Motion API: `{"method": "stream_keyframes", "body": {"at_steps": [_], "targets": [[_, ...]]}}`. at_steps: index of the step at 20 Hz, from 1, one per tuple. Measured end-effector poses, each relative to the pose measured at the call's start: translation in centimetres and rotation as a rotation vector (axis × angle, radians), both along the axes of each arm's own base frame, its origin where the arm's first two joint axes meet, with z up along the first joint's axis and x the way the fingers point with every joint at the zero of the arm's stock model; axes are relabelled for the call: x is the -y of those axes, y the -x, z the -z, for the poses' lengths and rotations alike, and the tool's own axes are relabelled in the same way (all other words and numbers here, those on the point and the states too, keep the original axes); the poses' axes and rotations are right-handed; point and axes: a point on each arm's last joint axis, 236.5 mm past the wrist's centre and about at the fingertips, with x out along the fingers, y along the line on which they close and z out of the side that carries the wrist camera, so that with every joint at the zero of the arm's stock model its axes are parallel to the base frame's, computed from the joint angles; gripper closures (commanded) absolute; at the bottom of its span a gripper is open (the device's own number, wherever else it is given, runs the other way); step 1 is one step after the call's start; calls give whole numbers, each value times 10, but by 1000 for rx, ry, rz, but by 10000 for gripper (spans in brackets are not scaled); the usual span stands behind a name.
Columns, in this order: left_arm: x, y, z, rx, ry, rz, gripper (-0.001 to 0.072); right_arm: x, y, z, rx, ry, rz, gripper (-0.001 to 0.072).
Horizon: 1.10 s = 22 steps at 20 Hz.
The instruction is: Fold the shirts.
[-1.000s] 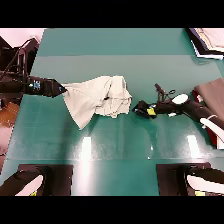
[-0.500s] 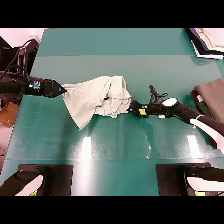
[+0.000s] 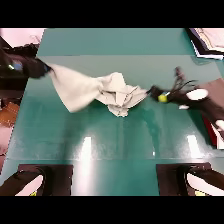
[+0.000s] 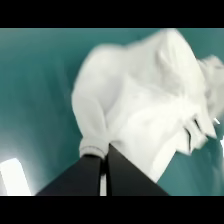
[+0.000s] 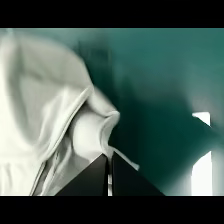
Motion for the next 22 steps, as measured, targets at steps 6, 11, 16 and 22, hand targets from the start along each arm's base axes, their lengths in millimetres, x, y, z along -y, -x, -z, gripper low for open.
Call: {"method": "stream_keyframes", "body": {"at_steps": [6,11,16,22], "targets": [[-22,12,-131,322,-34,-69,683,98,-11,-189,386,179,128,698],[-28,60,-239,595,-3,-90,684,125,37,-347,694,325,194,697],[-31,134,-315,832,63,-87,684,135,106,-447,872,479,259,698],[-13,185,-344,925,174,0,685,153,134,-468,792,592,294,698]]}}
